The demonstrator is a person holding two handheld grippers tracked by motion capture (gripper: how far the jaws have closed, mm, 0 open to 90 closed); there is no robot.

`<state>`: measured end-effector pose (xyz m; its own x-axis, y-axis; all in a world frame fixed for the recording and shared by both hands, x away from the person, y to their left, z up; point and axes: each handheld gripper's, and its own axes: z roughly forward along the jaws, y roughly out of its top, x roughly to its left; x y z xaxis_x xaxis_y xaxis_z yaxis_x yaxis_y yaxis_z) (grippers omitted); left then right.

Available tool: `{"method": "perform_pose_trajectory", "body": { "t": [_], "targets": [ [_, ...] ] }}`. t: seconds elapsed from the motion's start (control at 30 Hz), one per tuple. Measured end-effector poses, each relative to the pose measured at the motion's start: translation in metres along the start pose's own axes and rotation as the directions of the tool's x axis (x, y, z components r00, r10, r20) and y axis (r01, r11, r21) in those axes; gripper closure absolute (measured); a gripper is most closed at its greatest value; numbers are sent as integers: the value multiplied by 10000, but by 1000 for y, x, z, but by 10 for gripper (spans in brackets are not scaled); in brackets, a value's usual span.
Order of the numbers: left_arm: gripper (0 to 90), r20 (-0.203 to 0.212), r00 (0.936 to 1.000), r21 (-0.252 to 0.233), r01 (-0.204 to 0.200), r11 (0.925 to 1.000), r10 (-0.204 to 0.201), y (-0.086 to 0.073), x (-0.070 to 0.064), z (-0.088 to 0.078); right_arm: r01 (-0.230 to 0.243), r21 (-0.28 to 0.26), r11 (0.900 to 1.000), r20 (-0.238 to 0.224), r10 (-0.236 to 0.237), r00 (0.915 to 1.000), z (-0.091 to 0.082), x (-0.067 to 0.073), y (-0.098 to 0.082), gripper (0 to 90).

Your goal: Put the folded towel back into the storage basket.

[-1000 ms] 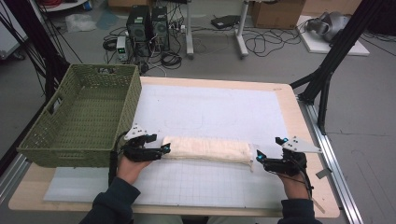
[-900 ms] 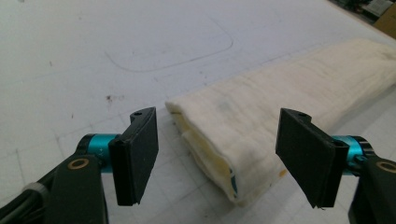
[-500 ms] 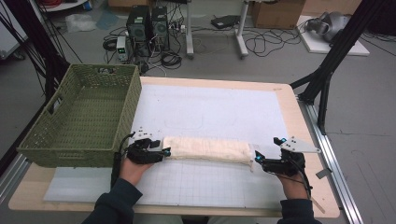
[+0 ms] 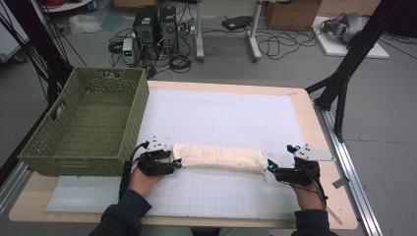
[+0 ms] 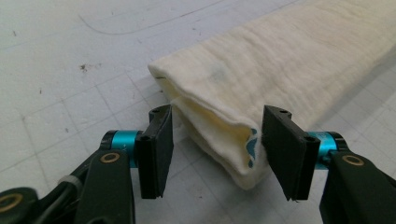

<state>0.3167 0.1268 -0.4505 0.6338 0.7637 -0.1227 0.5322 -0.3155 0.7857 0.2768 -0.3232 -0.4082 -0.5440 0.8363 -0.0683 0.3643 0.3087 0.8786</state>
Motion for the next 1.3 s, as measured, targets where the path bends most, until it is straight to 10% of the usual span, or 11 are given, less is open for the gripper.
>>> {"method": "perform_pose_trajectory", "body": {
  "t": [0.43, 0.8, 1.3],
  "targets": [
    [797, 622, 9980, -22, -117, 9999, 119, -1, -7, -3, -1, 198, 9998, -246, 6, 9997, 5, 5, 0, 116],
    [805, 721, 9974, -231, -2, 9997, 18, -3, -7, -5, -661, 642, 9957, -624, 702, 9956, 20, 10, -7, 267],
    [798, 823, 9966, -278, 32, 9996, -9, -4, -5, -6, -65, 2000, 9798, -825, 235, 9963, 44, 26, -19, 521]
  ]
}}
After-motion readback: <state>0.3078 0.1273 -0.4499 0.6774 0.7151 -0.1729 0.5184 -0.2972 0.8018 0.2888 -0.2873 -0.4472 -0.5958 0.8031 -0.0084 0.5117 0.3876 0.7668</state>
